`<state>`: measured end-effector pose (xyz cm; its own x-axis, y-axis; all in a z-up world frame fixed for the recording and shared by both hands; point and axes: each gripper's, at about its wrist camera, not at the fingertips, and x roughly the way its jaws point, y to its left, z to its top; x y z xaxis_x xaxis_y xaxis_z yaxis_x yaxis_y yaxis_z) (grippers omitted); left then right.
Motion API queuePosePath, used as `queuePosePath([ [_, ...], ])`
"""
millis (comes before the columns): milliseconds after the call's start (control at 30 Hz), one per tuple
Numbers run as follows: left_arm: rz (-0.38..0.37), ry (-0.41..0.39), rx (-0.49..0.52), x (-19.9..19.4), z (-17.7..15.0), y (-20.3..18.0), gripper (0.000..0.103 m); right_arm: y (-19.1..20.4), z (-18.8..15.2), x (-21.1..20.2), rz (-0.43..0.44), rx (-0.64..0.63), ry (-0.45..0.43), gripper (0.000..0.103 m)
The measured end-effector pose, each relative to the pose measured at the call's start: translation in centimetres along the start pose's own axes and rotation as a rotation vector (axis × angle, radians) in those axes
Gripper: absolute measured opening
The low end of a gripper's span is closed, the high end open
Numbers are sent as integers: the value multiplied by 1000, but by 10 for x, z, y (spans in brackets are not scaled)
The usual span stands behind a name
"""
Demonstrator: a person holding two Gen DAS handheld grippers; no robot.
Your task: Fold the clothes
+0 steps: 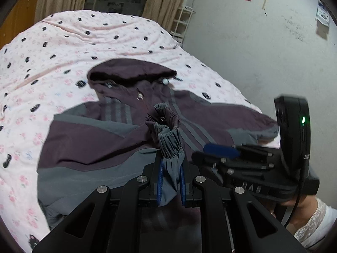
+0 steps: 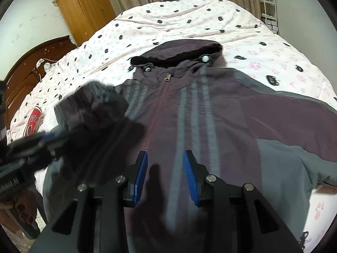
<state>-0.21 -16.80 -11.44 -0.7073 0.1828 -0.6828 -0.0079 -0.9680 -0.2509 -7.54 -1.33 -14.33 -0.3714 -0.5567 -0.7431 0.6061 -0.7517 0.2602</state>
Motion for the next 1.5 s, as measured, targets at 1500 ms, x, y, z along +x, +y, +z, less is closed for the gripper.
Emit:
queuePosePath([
  [1500, 139, -52, -75, -9, -13, 21, 47, -11, 12, -13, -19, 26, -36, 37],
])
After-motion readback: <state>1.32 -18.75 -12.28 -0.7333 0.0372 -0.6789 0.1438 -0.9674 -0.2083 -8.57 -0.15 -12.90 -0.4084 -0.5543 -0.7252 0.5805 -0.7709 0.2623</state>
